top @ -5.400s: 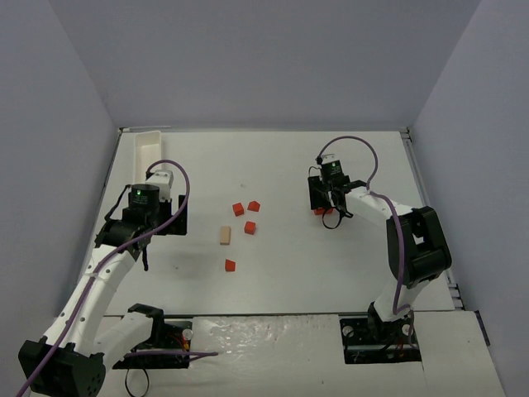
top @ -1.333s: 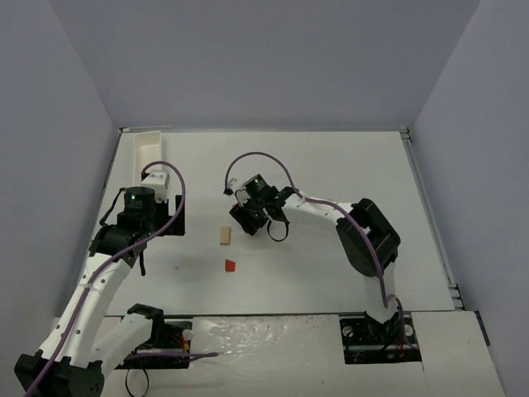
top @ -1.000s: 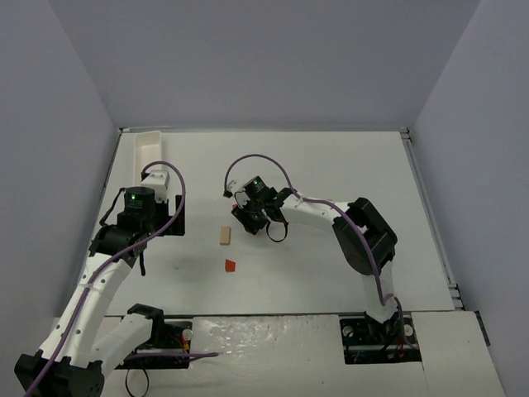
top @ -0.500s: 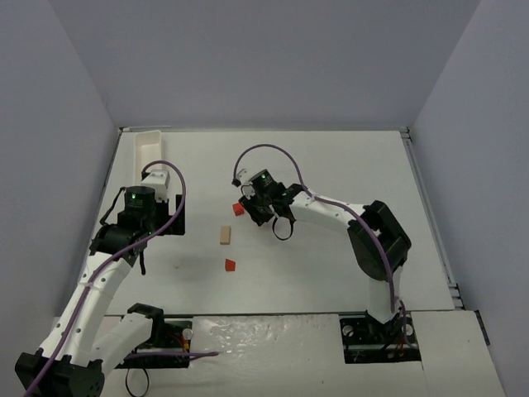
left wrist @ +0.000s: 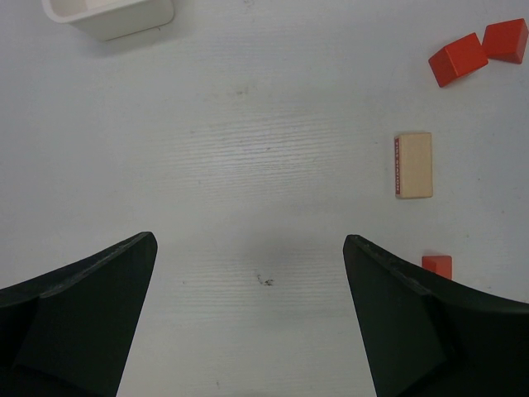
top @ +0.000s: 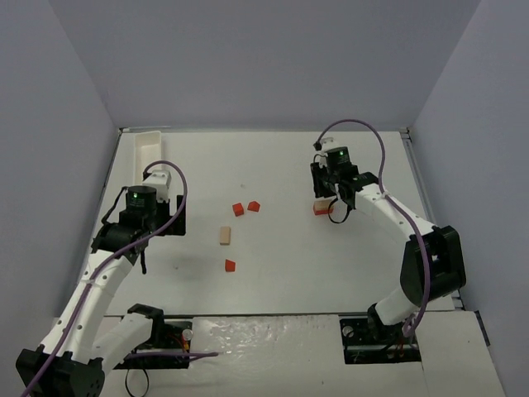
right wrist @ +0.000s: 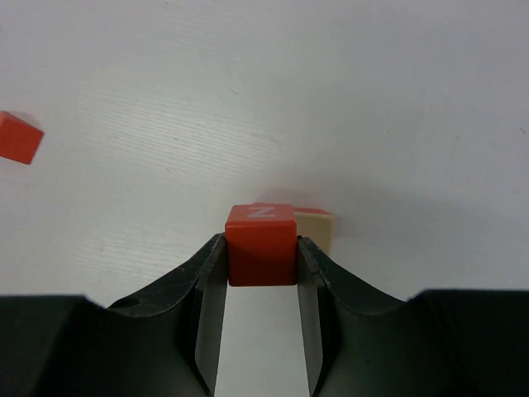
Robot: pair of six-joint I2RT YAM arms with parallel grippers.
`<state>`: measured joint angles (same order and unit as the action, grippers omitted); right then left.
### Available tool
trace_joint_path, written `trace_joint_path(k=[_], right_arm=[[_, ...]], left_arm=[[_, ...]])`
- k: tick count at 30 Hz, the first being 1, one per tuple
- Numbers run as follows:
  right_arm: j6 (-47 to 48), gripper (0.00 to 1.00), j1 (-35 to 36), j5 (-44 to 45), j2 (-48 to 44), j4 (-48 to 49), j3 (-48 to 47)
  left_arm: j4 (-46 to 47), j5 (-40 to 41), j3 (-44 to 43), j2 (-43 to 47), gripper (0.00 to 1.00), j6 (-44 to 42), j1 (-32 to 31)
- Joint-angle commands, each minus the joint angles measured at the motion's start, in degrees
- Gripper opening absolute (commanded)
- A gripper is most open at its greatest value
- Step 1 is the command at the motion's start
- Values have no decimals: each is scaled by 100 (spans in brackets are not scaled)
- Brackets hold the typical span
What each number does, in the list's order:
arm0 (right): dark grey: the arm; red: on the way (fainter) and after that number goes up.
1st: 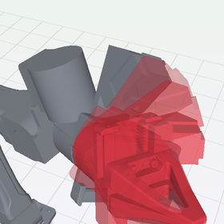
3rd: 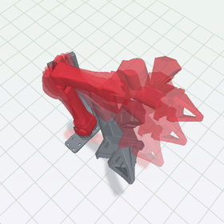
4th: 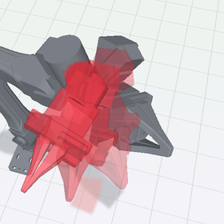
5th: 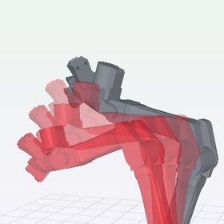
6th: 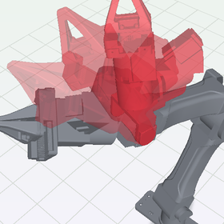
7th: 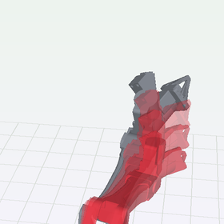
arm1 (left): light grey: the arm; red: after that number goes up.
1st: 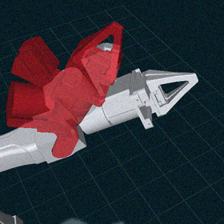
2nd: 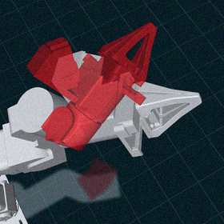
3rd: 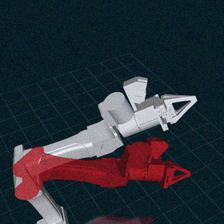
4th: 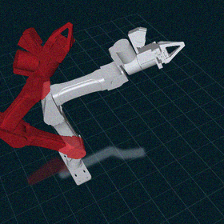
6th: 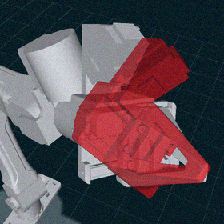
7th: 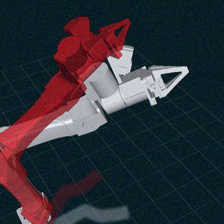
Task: Build the wood block tower
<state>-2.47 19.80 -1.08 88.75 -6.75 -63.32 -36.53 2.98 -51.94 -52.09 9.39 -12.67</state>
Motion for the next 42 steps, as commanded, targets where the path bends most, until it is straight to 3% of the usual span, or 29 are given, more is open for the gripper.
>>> trace_joint_path(k=[1,42], right_arm=[[-152,0,-276,-197,-184,-109,74],[-150,0,-547,-59,424,-159,-103]], left_arm=[[273,4,-97,-15,95,-42,1],[270,18,-114,-92,95,-43,2]])
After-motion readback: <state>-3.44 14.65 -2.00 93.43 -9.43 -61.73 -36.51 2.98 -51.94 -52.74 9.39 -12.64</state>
